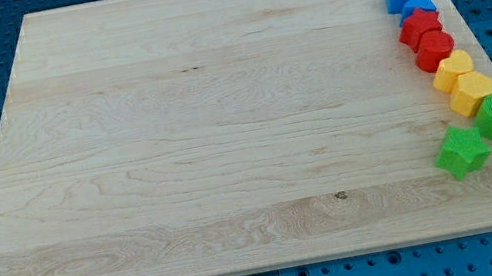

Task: Slightly move the green star to the left

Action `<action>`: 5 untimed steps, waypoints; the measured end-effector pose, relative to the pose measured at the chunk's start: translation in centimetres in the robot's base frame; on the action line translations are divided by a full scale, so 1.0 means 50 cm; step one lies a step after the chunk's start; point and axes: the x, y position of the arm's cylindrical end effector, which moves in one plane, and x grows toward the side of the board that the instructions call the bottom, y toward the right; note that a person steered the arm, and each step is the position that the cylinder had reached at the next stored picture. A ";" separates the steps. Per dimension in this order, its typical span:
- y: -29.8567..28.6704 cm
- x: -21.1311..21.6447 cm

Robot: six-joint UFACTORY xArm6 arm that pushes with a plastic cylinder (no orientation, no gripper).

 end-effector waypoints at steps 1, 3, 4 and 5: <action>-0.026 0.030; -0.194 0.009; -0.201 -0.001; -0.200 -0.001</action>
